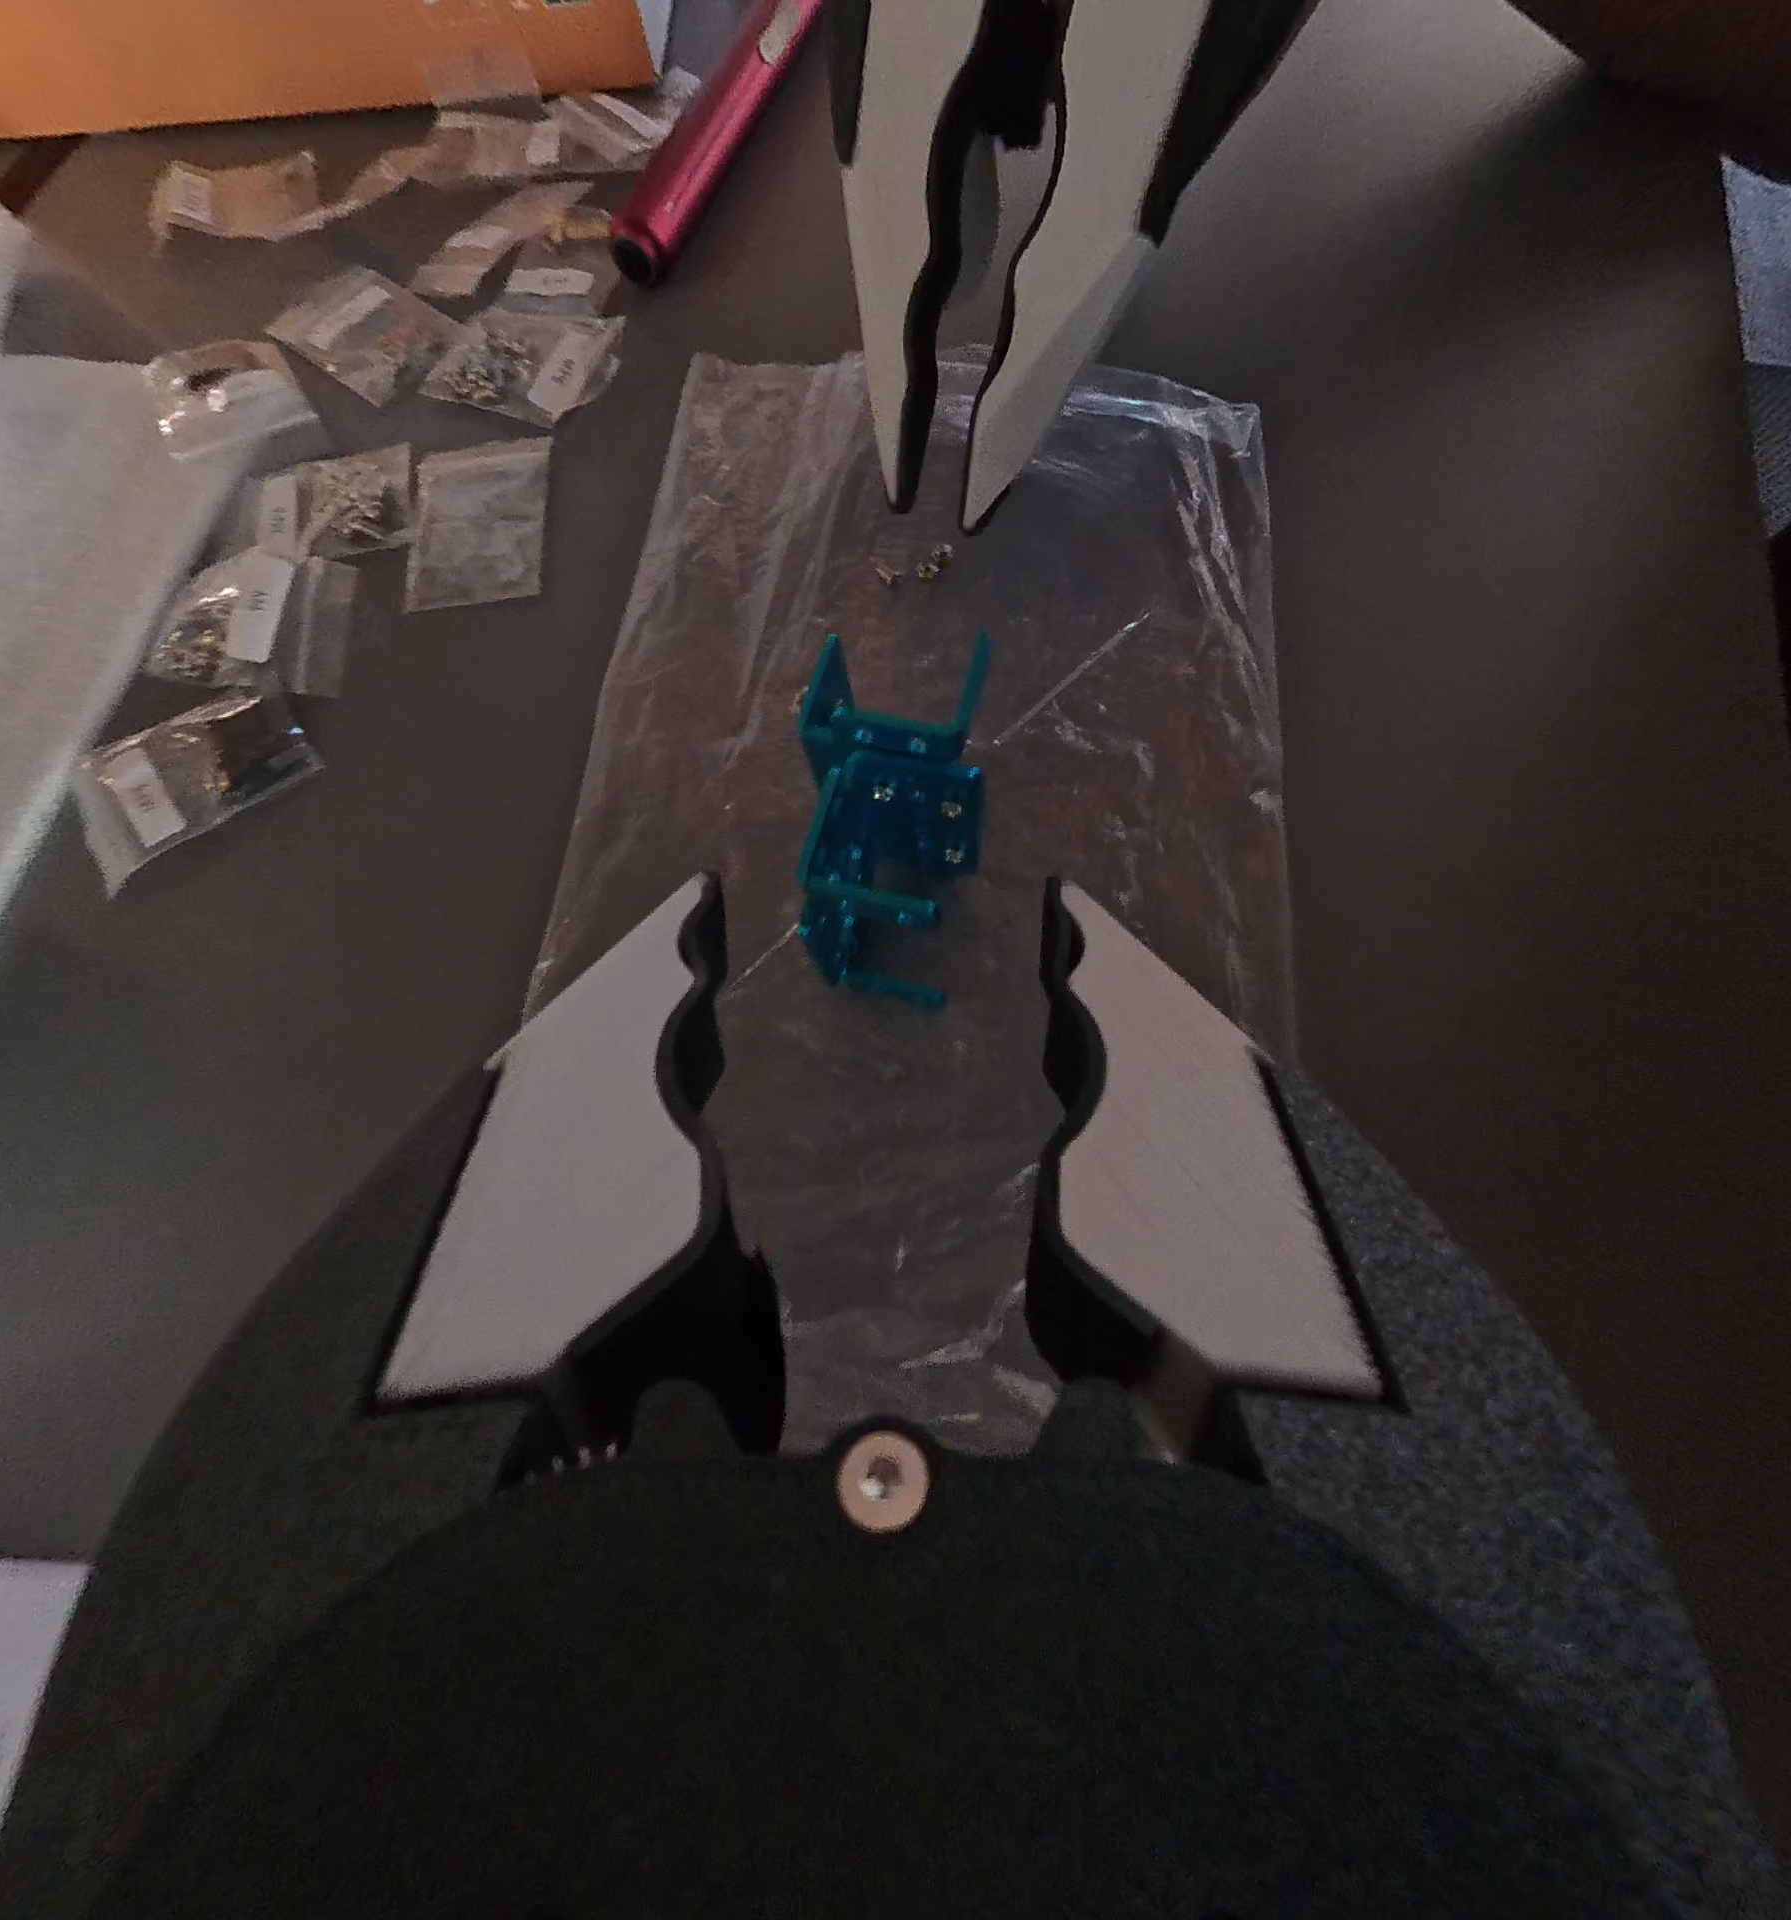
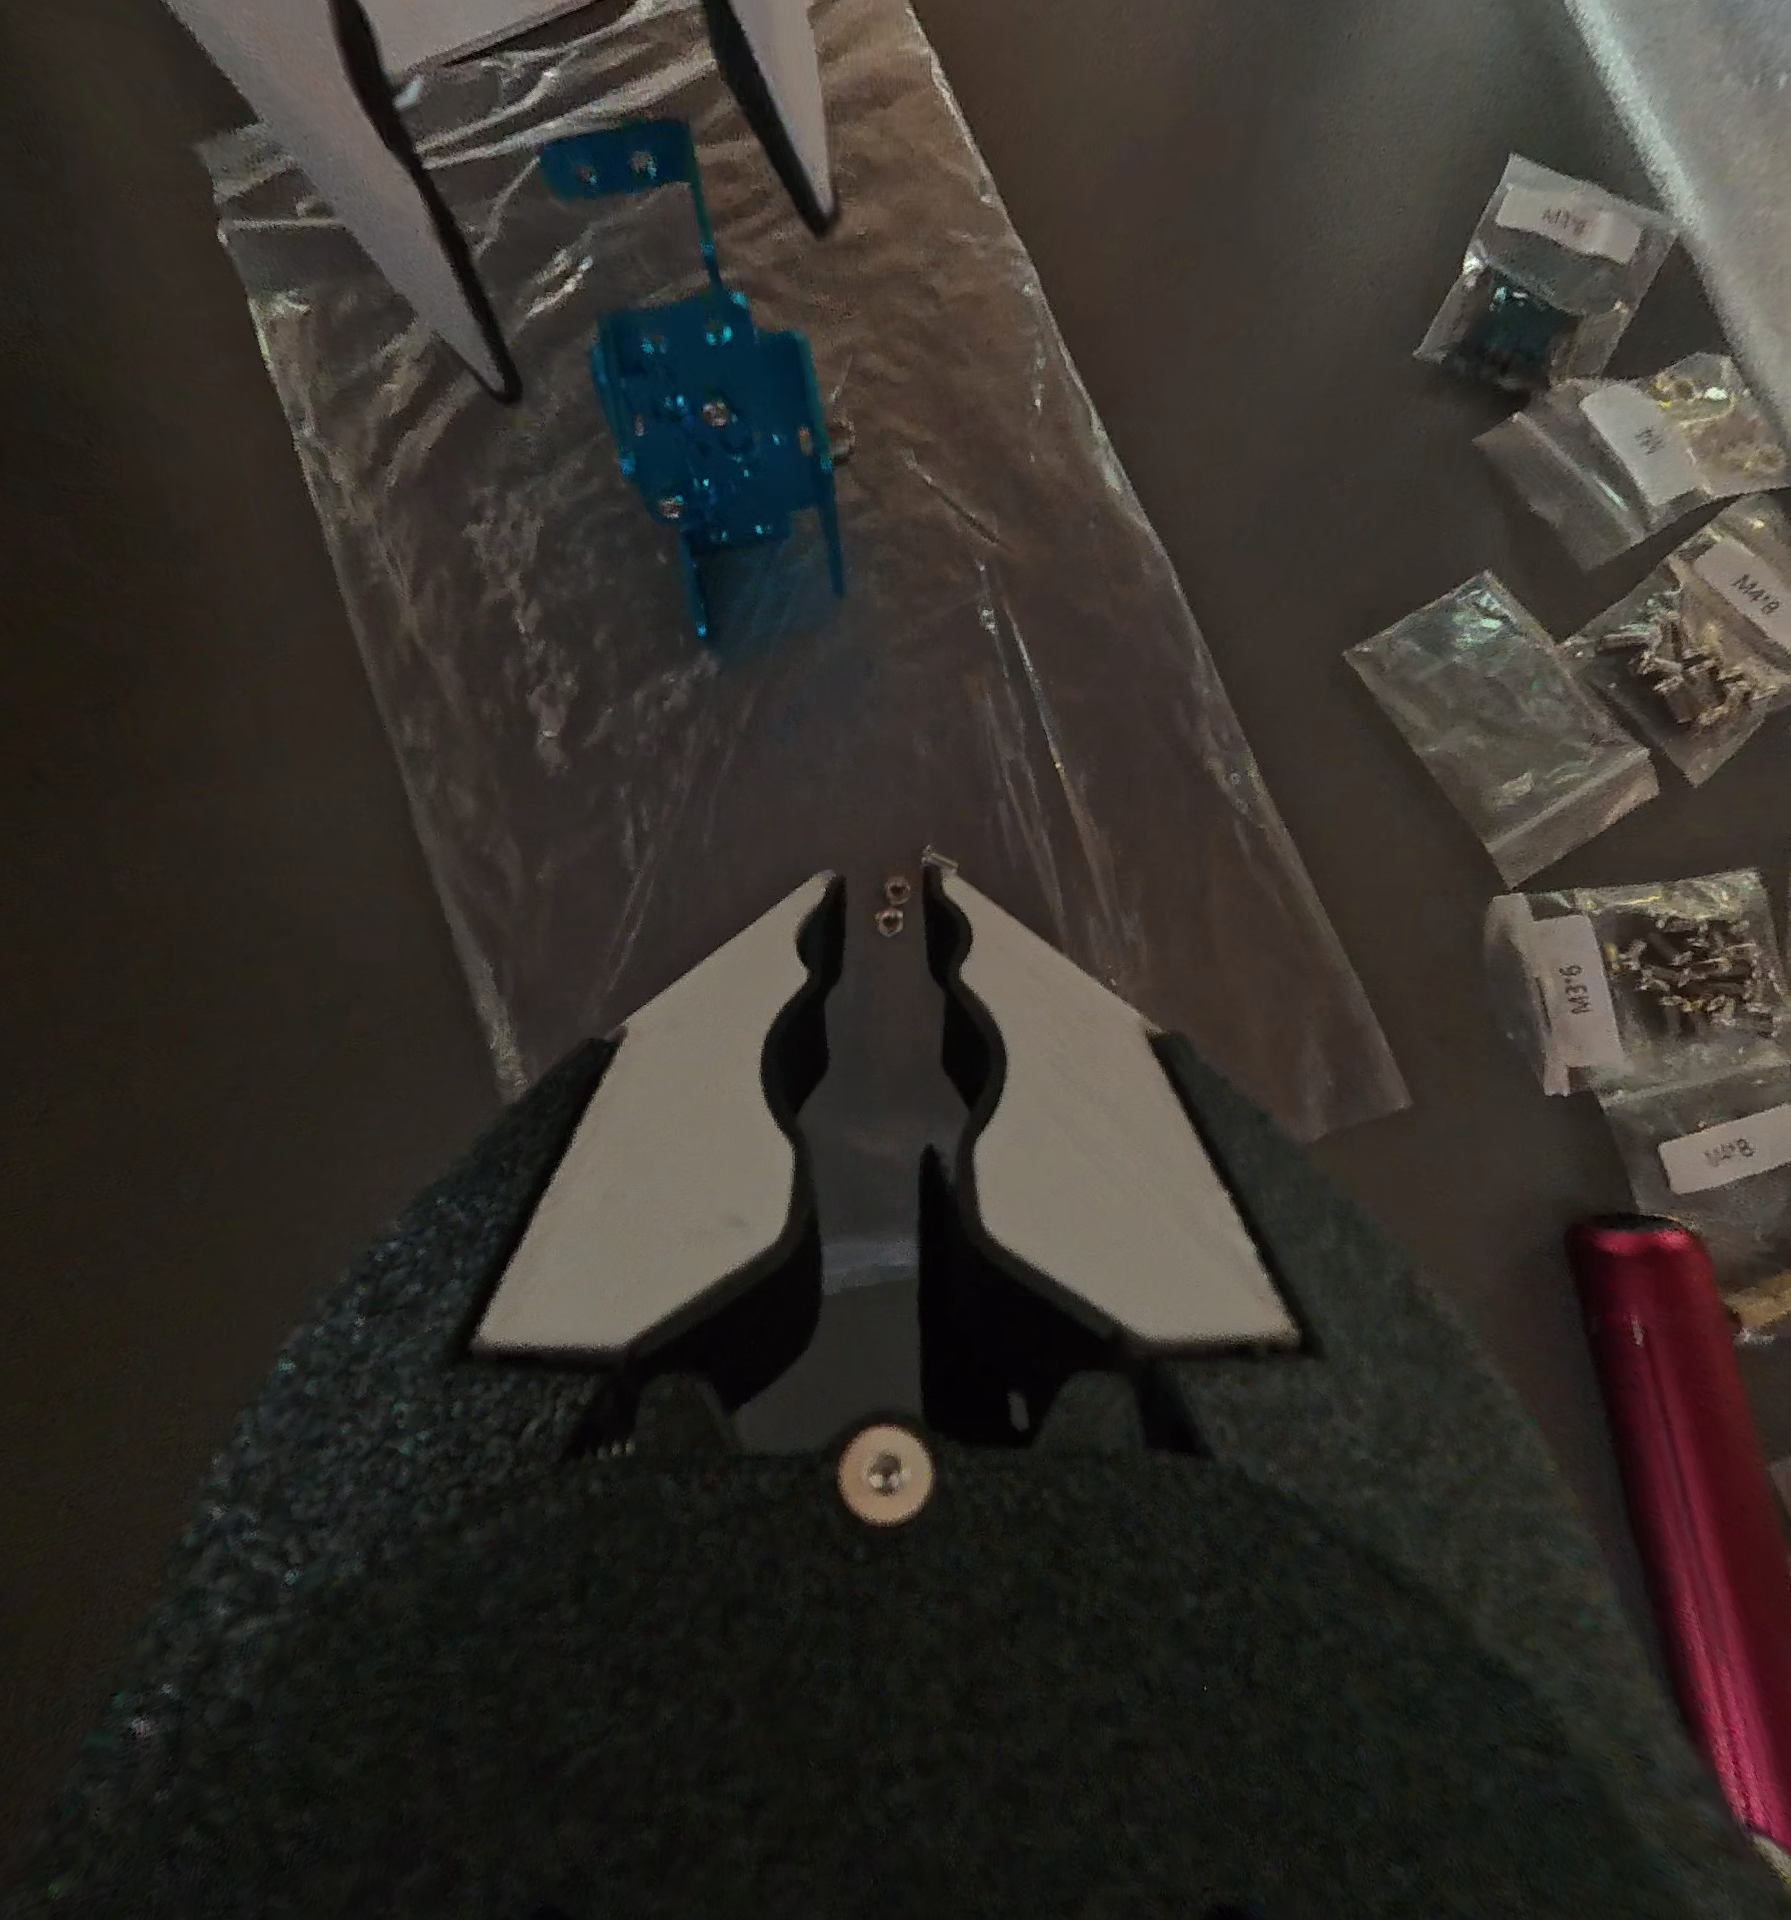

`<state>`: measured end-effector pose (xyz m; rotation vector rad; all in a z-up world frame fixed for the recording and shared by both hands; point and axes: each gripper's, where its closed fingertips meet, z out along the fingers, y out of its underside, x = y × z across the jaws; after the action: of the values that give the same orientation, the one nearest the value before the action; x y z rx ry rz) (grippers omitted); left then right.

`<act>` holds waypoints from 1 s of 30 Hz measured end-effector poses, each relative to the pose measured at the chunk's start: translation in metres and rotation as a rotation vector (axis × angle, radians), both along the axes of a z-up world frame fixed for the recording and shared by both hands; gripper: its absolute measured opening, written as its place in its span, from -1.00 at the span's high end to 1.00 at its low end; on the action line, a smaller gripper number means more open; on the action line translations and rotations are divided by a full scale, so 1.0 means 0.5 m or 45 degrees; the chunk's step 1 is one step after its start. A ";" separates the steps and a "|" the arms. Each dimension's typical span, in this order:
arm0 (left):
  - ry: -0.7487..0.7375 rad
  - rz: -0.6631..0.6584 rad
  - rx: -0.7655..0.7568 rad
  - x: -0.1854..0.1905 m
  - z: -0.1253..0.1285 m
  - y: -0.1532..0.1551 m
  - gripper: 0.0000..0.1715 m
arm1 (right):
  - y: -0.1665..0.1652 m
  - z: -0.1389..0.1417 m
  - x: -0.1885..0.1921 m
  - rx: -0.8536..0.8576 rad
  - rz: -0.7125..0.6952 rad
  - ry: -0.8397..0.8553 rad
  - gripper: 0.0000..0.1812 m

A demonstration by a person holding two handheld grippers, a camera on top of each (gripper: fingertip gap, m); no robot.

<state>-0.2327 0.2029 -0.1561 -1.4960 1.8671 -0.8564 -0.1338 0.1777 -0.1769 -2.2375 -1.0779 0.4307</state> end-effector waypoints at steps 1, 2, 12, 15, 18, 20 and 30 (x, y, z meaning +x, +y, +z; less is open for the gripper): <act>-0.018 0.012 0.002 -0.006 0.005 0.004 0.29 | 0.004 -0.004 0.001 -0.015 -0.016 -0.025 0.86; -0.040 0.021 -0.001 -0.011 0.009 0.008 0.29 | 0.004 -0.010 0.004 -0.039 -0.029 -0.054 0.87; -0.213 0.015 -0.122 -0.032 0.040 0.008 0.30 | -0.005 -0.034 0.008 -0.103 -0.043 -0.168 0.94; -0.235 -0.012 -0.144 -0.035 0.052 -0.007 0.30 | -0.005 -0.034 0.007 -0.142 -0.032 -0.191 0.95; -0.239 -0.031 -0.120 -0.036 0.054 -0.022 0.31 | -0.006 -0.035 0.006 -0.169 -0.014 -0.235 0.96; -0.242 -0.031 -0.098 -0.034 0.059 -0.031 0.31 | -0.006 -0.035 0.006 -0.194 0.000 -0.255 0.96; -0.136 0.200 -0.250 -0.054 0.036 -0.121 0.31 | 0.001 0.028 -0.039 0.048 0.151 0.014 0.96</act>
<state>-0.2595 0.1424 -0.1381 -1.6558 1.6025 -1.0469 -0.1531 0.1780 -0.1627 -2.1434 -1.2076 0.4678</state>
